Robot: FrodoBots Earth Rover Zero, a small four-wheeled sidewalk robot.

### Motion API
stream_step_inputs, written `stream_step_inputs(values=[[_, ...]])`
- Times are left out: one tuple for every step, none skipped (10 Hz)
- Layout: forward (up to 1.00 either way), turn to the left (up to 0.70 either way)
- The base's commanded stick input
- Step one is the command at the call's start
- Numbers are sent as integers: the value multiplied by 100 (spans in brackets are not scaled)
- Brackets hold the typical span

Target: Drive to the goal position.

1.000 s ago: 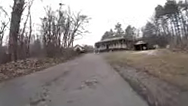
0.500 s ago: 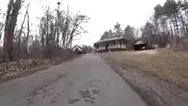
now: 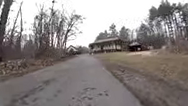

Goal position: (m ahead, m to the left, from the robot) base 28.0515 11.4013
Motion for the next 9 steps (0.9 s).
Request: stream_step_inputs(values=[[100,0],[100,0],[100,0],[100,0],[100,0],[100,0],[100,0],[100,0],[100,0]])
